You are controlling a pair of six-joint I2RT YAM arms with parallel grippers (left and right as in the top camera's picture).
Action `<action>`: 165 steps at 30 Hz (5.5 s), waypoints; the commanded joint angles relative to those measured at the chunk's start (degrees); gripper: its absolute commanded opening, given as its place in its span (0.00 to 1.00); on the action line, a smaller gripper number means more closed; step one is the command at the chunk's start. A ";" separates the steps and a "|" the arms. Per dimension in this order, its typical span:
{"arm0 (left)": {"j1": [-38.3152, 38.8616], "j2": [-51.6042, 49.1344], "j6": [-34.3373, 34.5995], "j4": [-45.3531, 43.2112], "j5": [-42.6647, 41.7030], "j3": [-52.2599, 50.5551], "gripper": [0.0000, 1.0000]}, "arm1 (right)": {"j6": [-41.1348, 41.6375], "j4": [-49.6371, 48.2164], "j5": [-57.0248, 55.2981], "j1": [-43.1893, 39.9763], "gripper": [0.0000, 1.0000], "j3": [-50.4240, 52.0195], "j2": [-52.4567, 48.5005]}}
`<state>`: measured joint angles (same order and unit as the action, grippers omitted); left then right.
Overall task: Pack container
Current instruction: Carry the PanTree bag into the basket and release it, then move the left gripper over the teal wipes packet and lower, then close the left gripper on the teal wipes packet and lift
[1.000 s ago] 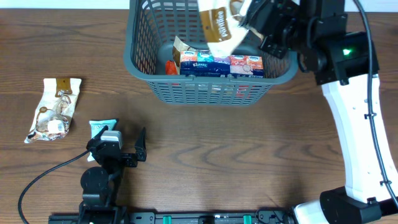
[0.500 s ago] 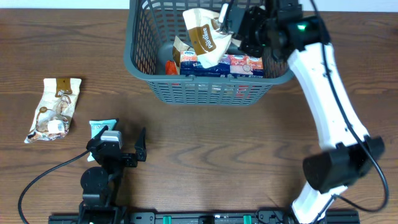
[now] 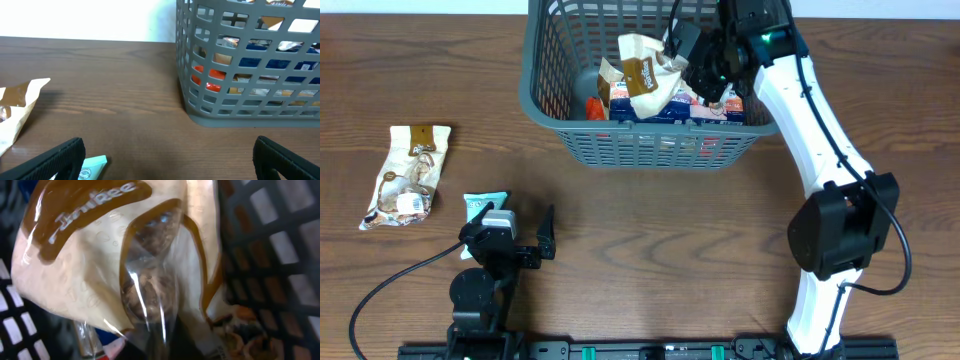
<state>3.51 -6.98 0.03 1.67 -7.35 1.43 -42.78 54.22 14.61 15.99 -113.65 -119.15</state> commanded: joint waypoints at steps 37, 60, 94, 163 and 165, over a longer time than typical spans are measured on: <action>-0.02 -14.25 9.70 40.63 18.27 38.77 0.99 | 40.54 14.23 3.28 -39.95 0.99 -10.95 16.46; -3.80 -73.77 1.01 71.97 19.61 80.87 0.99 | 37.35 8.87 3.21 -36.24 0.99 13.73 5.88; -23.30 -81.24 -12.02 28.17 4.35 47.95 0.99 | 36.74 3.63 -0.31 -30.51 0.99 15.21 5.88; -16.72 -88.94 -20.98 37.24 7.39 49.75 0.70 | 35.87 4.50 -2.82 -30.53 0.99 16.85 5.86; -16.72 -88.94 -20.98 37.05 7.39 49.75 0.58 | 35.87 4.48 -2.82 -30.53 0.99 16.85 5.88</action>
<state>-13.06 -95.64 -20.58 38.85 -0.58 50.33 -6.31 58.65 11.94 -15.03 -97.32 -113.21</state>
